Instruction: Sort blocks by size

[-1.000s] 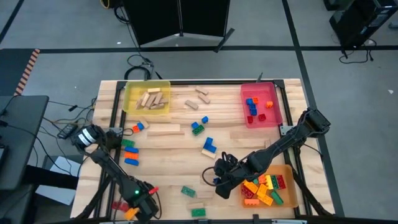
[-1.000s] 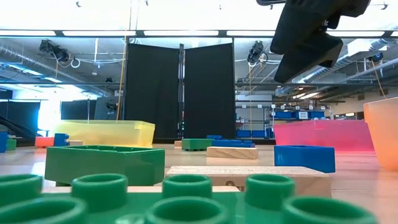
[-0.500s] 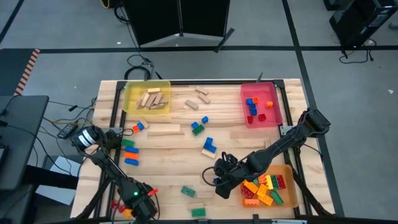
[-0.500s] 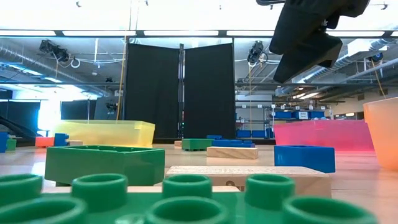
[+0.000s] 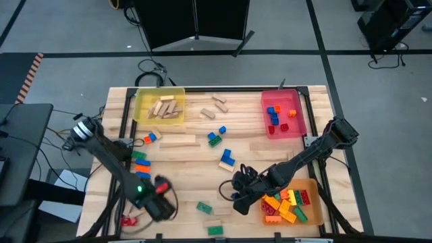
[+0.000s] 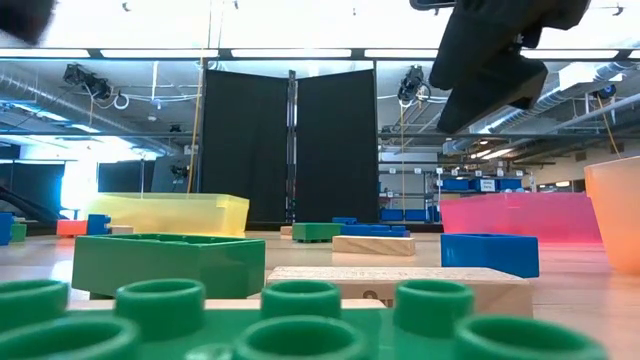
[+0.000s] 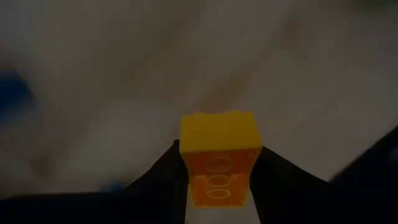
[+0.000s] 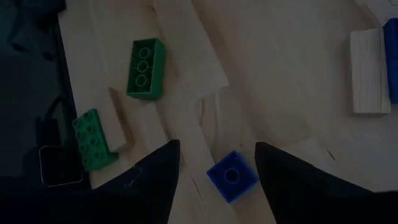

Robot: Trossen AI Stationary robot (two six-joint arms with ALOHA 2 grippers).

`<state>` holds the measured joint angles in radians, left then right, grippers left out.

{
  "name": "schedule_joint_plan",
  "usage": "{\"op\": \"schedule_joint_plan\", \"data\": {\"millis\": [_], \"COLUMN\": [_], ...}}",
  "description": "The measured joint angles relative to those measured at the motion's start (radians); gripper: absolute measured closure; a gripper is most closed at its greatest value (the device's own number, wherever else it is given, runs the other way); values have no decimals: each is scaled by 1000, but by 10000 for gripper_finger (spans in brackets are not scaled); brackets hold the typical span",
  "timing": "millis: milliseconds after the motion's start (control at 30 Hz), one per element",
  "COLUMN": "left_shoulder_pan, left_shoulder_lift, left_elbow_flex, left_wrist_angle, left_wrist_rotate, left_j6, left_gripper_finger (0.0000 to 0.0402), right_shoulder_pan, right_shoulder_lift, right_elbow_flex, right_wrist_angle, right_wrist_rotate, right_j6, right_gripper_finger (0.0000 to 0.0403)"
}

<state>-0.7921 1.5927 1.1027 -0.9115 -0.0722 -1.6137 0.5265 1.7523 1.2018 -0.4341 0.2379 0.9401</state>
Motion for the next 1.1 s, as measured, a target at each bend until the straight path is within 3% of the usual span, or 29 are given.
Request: {"op": "schedule_joint_plan", "data": {"millis": [233,333,467,567,767,1100], "left_shoulder_pan": [140,208,292,357,508,702], "left_shoulder_lift": [-204,-257,-283,-287,-288,-292], "left_elbow_flex": [0,0,0,0,0,0], "left_wrist_angle": [-11,65,247,386,630,894], "left_wrist_rotate": [-434,-492,-493,-452,-247,165], "left_j6": [181,412,701,878,1139,1223], "left_gripper_finger": [266,266,266,266,266,266], "right_shoulder_pan": [-45,-78,-133,-175,-240,-300], "right_shoulder_lift": [0,1,1,-19,-118,-240], "right_elbow_flex": [2,2,2,3,4,4], "right_wrist_angle": [60,142,308,391,404,348], "right_wrist_rotate": [-4,-4,-5,-25,-37,-18], "right_j6": [-25,-83,-197,-280,-370,-410], "right_gripper_finger": [178,178,180,177,160,145]}}
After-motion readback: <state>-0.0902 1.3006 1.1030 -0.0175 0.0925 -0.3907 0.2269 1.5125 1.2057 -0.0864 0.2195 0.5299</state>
